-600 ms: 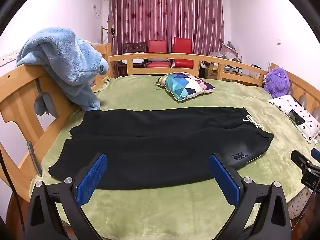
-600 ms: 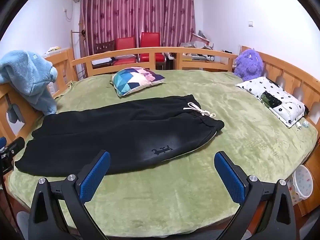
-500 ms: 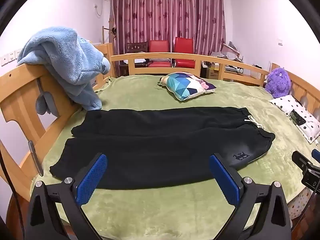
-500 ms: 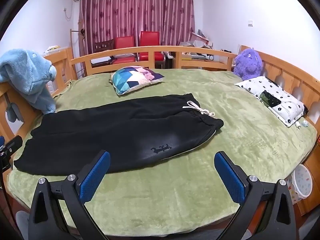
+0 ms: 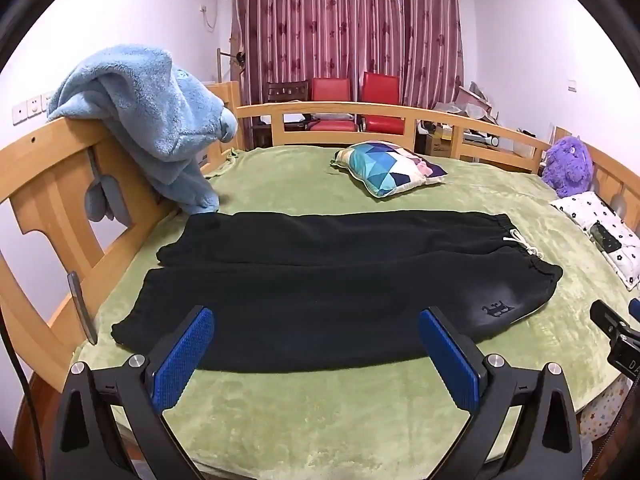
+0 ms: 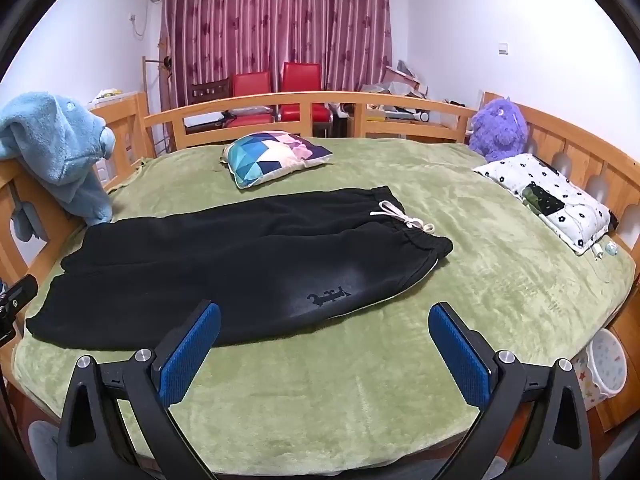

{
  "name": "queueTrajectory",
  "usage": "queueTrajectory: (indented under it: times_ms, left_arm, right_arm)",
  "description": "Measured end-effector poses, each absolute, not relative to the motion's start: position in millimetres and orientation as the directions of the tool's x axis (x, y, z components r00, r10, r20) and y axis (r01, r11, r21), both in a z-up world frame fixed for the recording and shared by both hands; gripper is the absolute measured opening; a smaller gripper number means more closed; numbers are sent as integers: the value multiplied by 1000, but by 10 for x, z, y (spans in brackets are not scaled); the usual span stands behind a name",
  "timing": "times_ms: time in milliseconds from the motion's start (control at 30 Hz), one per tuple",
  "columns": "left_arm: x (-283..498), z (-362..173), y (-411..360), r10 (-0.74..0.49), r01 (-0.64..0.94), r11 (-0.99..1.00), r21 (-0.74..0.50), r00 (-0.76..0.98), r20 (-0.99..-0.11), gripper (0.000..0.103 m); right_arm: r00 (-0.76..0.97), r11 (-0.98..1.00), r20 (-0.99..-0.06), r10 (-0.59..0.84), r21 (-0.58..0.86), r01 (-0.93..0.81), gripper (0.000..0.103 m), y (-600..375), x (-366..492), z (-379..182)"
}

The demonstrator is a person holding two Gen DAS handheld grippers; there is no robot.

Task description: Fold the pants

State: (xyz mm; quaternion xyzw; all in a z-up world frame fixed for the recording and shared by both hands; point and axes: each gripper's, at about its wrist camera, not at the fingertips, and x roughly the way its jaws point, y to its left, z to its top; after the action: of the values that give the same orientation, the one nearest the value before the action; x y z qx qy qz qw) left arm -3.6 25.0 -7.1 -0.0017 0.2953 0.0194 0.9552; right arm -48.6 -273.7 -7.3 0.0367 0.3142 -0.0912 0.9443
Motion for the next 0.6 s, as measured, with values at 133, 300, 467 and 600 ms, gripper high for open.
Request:
queueTrajectory:
  times_ms: [133,300,467,600]
  left_arm:
    - [-43,-63,271,28,-34,999,-1,826,-563,103]
    - [-56,-54,245,24,-30,1000,-2,826,-563,103]
    - [-81,-51,204,17,-23,1000,-4,826,-563,103]
    - [-97,-48,168,16,-20,1000,-1,827,-562,103]
  right_arm:
    - [787,981,-599,-149,10,193,102,-2709,-491,-83]
    - [792,983,-594,-144,6,183,102,-2684,-518,-81]
    - [795,985,-591,-140,-3,171,102,-2621,-541,-69]
    - [795,986,-591,-138,-5,168,102,-2603,-544,-72]
